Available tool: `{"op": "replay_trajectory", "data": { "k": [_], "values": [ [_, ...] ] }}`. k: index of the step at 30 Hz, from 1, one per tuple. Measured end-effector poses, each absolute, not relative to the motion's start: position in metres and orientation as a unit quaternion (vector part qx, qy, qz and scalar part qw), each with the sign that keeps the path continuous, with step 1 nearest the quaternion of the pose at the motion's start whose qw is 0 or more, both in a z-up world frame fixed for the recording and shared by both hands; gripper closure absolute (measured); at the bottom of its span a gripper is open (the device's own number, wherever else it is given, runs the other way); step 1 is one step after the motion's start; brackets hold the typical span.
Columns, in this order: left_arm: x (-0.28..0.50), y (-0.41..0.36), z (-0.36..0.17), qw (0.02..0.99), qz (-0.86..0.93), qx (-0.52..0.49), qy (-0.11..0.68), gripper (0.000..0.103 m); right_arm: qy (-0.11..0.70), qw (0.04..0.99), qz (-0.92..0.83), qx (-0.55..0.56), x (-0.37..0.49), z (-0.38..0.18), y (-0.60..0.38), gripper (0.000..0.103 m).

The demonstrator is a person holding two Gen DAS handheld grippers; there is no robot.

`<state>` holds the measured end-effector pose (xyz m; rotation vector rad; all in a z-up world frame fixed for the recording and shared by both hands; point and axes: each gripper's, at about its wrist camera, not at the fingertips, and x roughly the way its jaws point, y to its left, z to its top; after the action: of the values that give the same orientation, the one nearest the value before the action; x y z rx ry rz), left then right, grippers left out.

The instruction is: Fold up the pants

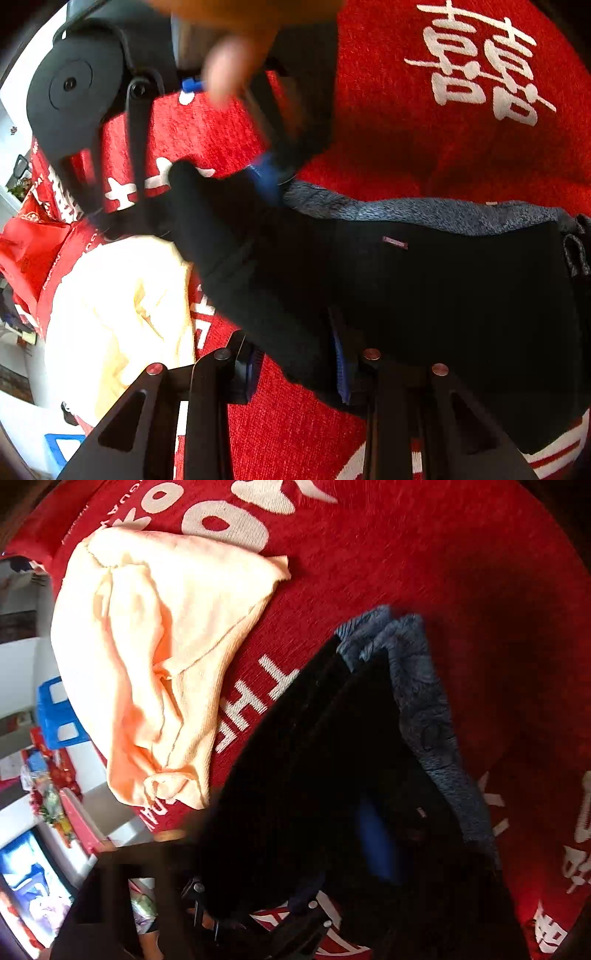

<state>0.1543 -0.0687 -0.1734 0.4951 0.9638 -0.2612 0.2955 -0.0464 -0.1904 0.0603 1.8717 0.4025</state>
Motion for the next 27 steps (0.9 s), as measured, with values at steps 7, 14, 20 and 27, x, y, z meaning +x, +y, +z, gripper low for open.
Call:
{"op": "replay_trajectory", "data": {
  "k": [7,14,20,27],
  "values": [
    [0.134,-0.092,-0.147,0.857,-0.148,0.240,0.432,0.070,0.752,0.629,0.188,0.059,0.276,-0.157,-0.082,0.086],
    [0.103,-0.120,-0.110,0.865,-0.185,0.244,0.398,0.070,0.690,0.680,0.201,0.145,0.239,-0.113,-0.146,0.086],
    [0.063,-0.159,-0.071,0.865,-0.231,0.243,0.374,0.070,0.626,0.719,0.198,0.227,0.187,-0.073,-0.218,0.086],
    [0.008,-0.223,-0.047,0.847,-0.298,0.255,0.359,0.070,0.564,0.750,0.166,0.302,0.115,-0.049,-0.307,0.086]
  ]
}}
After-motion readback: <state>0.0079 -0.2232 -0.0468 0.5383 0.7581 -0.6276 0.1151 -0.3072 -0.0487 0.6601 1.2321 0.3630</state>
